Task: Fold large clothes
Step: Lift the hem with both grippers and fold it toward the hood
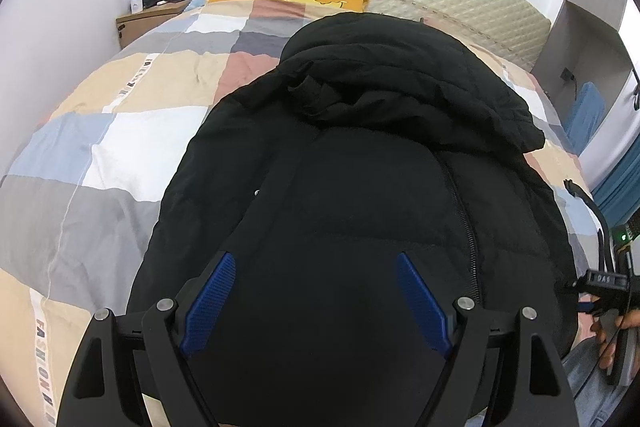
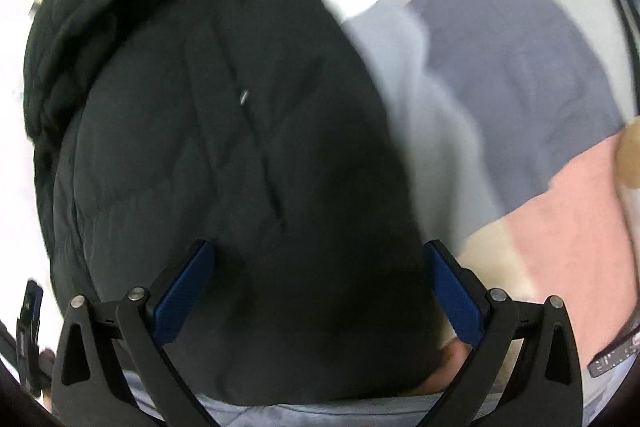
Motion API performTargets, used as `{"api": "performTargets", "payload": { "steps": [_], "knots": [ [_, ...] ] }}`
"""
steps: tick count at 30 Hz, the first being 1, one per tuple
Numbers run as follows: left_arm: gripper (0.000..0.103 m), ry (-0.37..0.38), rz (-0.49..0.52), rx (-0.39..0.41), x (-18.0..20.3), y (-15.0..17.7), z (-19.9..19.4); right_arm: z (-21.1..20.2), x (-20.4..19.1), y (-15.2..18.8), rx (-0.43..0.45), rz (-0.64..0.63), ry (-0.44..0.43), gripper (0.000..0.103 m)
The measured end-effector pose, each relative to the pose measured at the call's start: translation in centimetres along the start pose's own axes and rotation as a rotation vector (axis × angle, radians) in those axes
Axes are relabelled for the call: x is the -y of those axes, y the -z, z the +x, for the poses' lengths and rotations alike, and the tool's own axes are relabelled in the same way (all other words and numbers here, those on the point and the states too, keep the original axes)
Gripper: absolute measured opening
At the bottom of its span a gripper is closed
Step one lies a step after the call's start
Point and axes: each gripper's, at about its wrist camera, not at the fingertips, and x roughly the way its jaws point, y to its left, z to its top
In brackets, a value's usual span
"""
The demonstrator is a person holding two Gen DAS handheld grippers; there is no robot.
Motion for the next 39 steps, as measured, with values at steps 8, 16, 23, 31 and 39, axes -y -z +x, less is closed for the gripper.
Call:
{"api": "performTargets", "payload": {
  "steps": [8, 16, 23, 31, 39],
  "knots": [
    [0.082, -0.016, -0.003, -0.002, -0.1, 0.1, 0.1, 1.0, -0.2, 1.1, -0.026, 0.003, 0.020, 0.103],
    [0.082, -0.015, -0.003, -0.021, -0.3, 0.2, 0.6, 1.9, 0.1, 0.9, -0.064, 0.050, -0.090, 0.103],
    [0.082, -0.018, -0.010, -0.040, -0.4, 0.3, 1.0, -0.3, 0.6, 1.0, -0.012, 0.036, -0.235, 0.103],
    [0.082, -0.022, -0.022, -0.057, -0.6, 0.4, 1.3, -2.9, 1.5, 2.6, 0.081, -0.026, -0.300, 0.099],
    [0.082, -0.005, -0.074, -0.058, -1.7, 0.3, 1.2, -3.1, 0.9, 1.8, 0.125, -0.036, -0.290, 0.099]
  ]
}}
